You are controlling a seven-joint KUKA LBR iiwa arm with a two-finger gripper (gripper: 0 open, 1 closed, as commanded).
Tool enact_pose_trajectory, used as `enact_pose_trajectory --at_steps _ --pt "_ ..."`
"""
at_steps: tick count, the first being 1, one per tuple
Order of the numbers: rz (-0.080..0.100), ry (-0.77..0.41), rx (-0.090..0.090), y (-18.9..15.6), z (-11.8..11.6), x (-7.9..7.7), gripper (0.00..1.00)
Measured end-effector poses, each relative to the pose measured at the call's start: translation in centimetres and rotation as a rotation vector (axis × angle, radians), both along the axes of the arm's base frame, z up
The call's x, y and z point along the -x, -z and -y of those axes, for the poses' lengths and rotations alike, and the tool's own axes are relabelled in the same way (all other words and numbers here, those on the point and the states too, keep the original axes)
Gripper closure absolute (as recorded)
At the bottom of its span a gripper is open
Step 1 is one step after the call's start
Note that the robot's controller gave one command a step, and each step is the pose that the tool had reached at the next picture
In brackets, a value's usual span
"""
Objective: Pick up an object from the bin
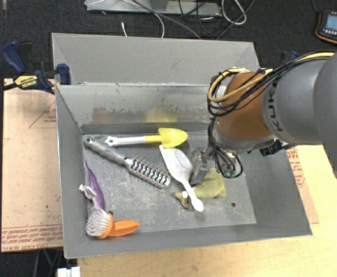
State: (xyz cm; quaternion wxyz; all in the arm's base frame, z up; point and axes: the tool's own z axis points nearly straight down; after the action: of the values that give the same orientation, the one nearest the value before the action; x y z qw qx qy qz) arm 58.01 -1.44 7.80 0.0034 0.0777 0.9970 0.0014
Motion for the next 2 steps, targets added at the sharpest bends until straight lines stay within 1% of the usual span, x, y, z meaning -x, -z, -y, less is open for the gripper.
enact_pose_trajectory --at_steps 1,2 --pt "0.0 0.0 0.0 0.0 -0.02 0.0 0.0" --pt "0.0 0.0 0.0 0.01 0.0 0.04 0.0"
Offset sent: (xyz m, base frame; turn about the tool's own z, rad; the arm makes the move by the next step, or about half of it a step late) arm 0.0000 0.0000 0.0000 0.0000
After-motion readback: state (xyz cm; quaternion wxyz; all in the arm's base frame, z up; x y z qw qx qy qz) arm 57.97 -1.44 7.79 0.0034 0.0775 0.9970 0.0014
